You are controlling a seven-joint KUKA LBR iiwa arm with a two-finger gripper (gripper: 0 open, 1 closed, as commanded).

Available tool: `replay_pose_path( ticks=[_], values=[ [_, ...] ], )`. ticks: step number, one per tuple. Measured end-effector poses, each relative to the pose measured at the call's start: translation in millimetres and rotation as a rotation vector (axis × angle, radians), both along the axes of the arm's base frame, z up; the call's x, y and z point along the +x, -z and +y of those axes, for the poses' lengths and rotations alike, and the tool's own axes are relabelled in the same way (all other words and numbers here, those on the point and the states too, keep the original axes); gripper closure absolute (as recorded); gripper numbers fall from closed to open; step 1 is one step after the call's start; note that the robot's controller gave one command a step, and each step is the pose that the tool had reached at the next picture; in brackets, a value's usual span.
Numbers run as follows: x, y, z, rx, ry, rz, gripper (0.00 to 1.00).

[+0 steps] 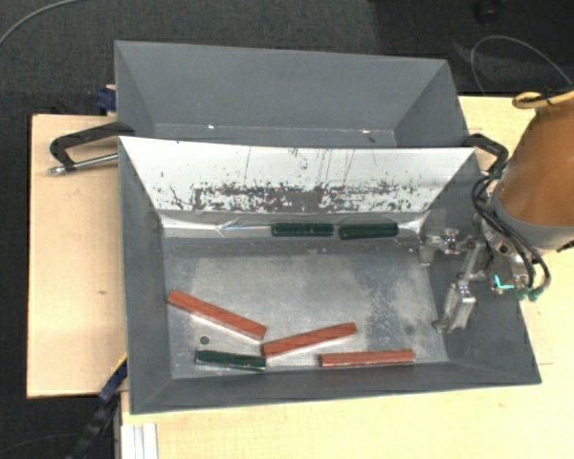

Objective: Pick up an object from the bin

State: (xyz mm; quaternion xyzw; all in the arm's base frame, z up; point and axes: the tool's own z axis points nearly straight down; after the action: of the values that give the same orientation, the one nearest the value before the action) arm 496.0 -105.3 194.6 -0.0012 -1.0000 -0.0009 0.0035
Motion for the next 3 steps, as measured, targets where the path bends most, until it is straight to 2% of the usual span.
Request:
replay_pose_path(
  ticks=[1, 2, 3],
  values=[
    [5.3, 23.8, 81.1, 0.003, -0.251, -0.006, 0.00],
    [5.9, 127.6, 116.5, 0.002, -0.217, -0.001, 0.00],
    [8.2, 123.3, 114.8, 0.000, -0.215, -0.009, 1.00]
  ],
)
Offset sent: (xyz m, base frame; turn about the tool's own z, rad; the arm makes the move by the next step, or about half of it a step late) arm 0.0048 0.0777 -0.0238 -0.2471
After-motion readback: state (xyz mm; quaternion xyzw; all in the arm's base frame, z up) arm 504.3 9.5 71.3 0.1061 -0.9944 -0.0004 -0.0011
